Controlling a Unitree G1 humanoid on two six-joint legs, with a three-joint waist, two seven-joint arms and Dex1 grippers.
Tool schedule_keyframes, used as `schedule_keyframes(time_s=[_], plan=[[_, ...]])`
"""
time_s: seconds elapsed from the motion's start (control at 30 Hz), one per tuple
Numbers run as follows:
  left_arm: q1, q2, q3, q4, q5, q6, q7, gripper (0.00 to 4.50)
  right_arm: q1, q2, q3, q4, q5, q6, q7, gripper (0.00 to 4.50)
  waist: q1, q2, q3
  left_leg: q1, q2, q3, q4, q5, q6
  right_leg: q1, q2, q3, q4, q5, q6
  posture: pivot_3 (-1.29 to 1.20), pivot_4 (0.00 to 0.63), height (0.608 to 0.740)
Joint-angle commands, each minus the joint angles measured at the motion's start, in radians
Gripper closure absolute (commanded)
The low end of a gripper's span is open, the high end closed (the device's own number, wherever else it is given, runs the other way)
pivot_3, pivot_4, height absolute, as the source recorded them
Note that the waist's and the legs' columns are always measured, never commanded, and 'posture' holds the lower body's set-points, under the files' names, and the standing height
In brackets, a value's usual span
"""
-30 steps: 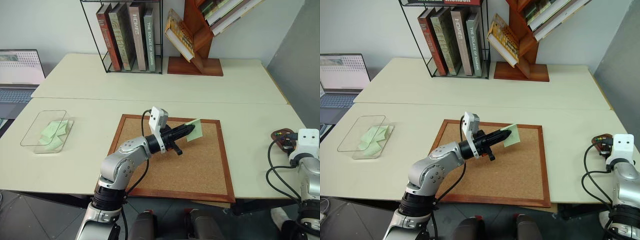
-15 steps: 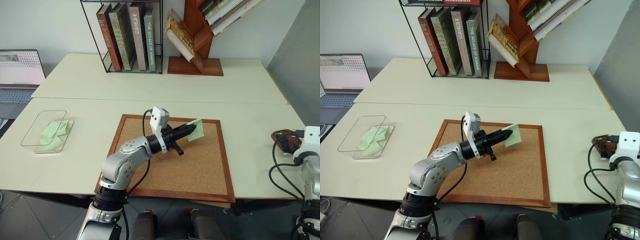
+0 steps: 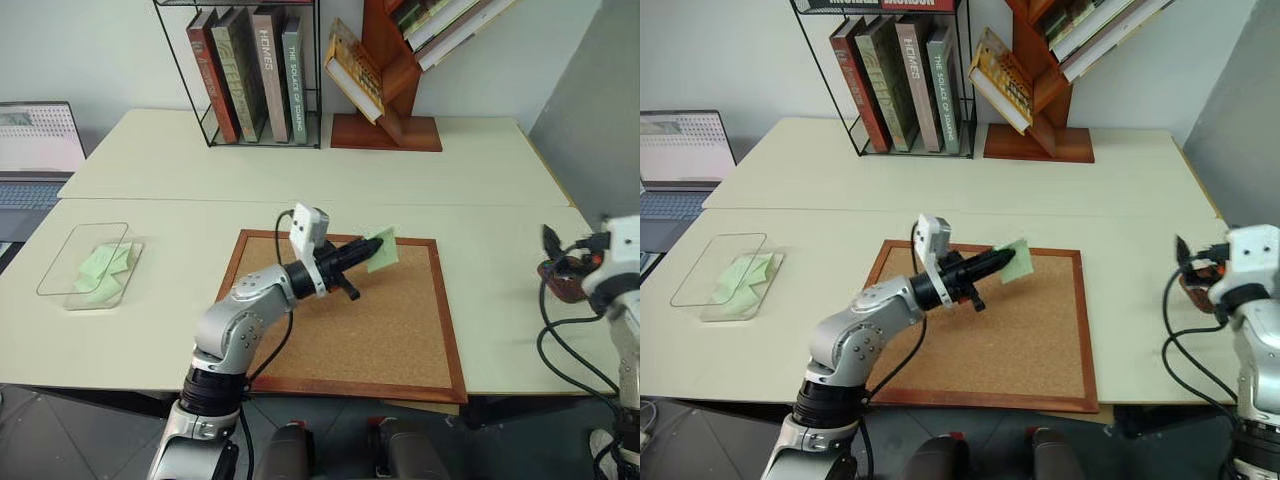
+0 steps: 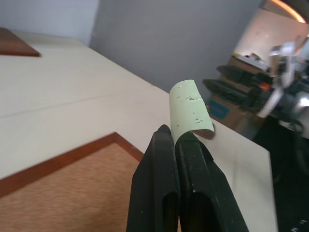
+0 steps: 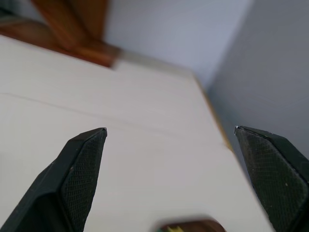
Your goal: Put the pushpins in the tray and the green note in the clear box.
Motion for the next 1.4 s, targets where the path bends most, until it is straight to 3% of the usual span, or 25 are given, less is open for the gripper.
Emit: schedule_keyframes(time_s=[0.03, 0.3, 0.53, 0.7, 0.87, 1.23, 1.4], plan=[[-0.009, 0.064, 0.100, -0.036, 0.024, 0.005, 0.068, 4.50, -0.042, -0.014, 0.090, -0.122, 0.079, -0.006, 0.127, 0.01, 0.000, 0.000, 0.000, 0.000, 0.001, -0.001, 0.000, 0.000, 0.000, 0.000, 0.001, 0.000, 0.000, 0.000, 0.000, 0.00, 0.150, 0.740], [-0.045, 0.345, 0.364, 0.084, 0.179, -0.009, 0.247, 4.50, -0.243, -0.023, 0.358, -0.183, 0.217, 0.191, 0.360, 0.01, -0.002, -0.004, 0.004, -0.001, 0.000, -0.002, 0.000, 0.000, 0.000, 0.000, 0.000, -0.001, 0.000, 0.000, -0.001, 0.00, 0.150, 0.740], [-0.010, 0.537, 0.571, 0.287, 0.309, -0.072, 0.375, 4.50, -0.335, 0.051, 0.476, -0.136, 0.197, 0.204, 0.398, 0.01, 0.000, -0.007, 0.006, -0.003, -0.002, -0.001, -0.001, 0.000, 0.000, -0.003, -0.009, -0.002, -0.001, -0.001, -0.001, 0.00, 0.150, 0.740], [0.007, 0.564, 0.633, 0.436, 0.338, -0.086, 0.413, 4.50, -0.353, 0.072, 0.522, -0.140, 0.205, 0.228, 0.433, 0.01, 0.015, -0.007, 0.007, -0.003, -0.004, 0.000, -0.001, 0.000, 0.000, -0.003, -0.013, -0.003, -0.001, 0.000, -0.001, 0.00, 0.150, 0.740], [0.001, 0.552, 0.617, 0.506, 0.320, -0.054, 0.384, 4.50, -0.370, 0.084, 0.550, -0.135, 0.188, 0.226, 0.450, 0.01, 0.023, -0.012, 0.006, -0.003, -0.004, -0.002, 0.000, 0.000, -0.001, -0.002, -0.014, -0.004, 0.000, 0.000, -0.001, 0.00, 0.150, 0.740], [-0.033, 0.529, 0.577, 0.511, 0.262, 0.057, 0.305, 4.50, -0.372, 0.048, 0.593, -0.153, 0.137, 0.224, 0.495, 0.01, 0.015, -0.012, 0.006, -0.003, -0.003, -0.001, 0.000, 0.000, -0.001, -0.003, -0.014, -0.004, 0.000, 0.003, -0.007, 0.00, 0.150, 0.740], [-0.027, 0.522, 0.582, 0.491, 0.253, 0.084, 0.311, 3.51, -0.366, 0.042, 0.592, -0.160, 0.130, 0.224, 0.502, 0.00, 0.014, -0.012, 0.006, -0.003, -0.003, -0.001, 0.000, 0.000, -0.001, -0.003, -0.014, -0.004, 0.000, 0.003, -0.006, 0.00, 0.150, 0.740]])
